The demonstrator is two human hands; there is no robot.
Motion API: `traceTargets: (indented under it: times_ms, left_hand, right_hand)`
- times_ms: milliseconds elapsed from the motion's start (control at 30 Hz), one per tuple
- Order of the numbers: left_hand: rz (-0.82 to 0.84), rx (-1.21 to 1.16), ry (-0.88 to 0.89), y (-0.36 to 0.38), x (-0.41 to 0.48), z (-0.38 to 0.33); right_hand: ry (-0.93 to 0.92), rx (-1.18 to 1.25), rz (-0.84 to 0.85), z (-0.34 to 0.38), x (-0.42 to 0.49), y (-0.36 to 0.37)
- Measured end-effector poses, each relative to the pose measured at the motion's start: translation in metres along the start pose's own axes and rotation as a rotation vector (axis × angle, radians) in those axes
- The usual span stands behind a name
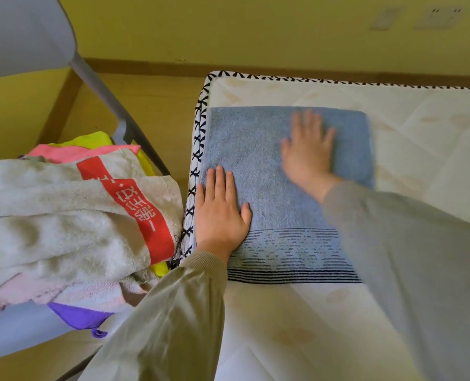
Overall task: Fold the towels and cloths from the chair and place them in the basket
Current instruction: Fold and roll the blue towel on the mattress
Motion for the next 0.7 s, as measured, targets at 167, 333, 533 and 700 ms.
traceTargets:
  times_ms: [167, 333, 533, 700]
  left_hand:
    - [-0.005, -0.022, -0.003, 0.0, 0.0, 0.0]
    - [0.036, -0.003, 0.056, -0.012, 0.005, 0.002]
    - [-0.087, -0.07, 0.104, -0.035, 0.068, -0.006]
    - [0.035, -0.027, 0.307, -0.006, 0.109, -0.044]
  right_hand:
    - [-0.116, 0.101, 0.085, -0.01, -0.022, 0.014]
    - [0.052, -0.026, -0.015, -0.03, -0.019, 0.017]
    - [0.063, -0.014, -0.038, -0.034, -0.017, 0.023]
    - [0.063, 0.014, -0.058, -0.034, -0.017, 0.026]
Point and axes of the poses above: each hand's wrist, its own x-axis towards the middle knuckle, its own y-axis out of the palm, z = x × y, the point moved 3 cm from there along x, towards the middle knuckle, and after that the axes turned 15 degrees about -z, right-handed, at the moved point
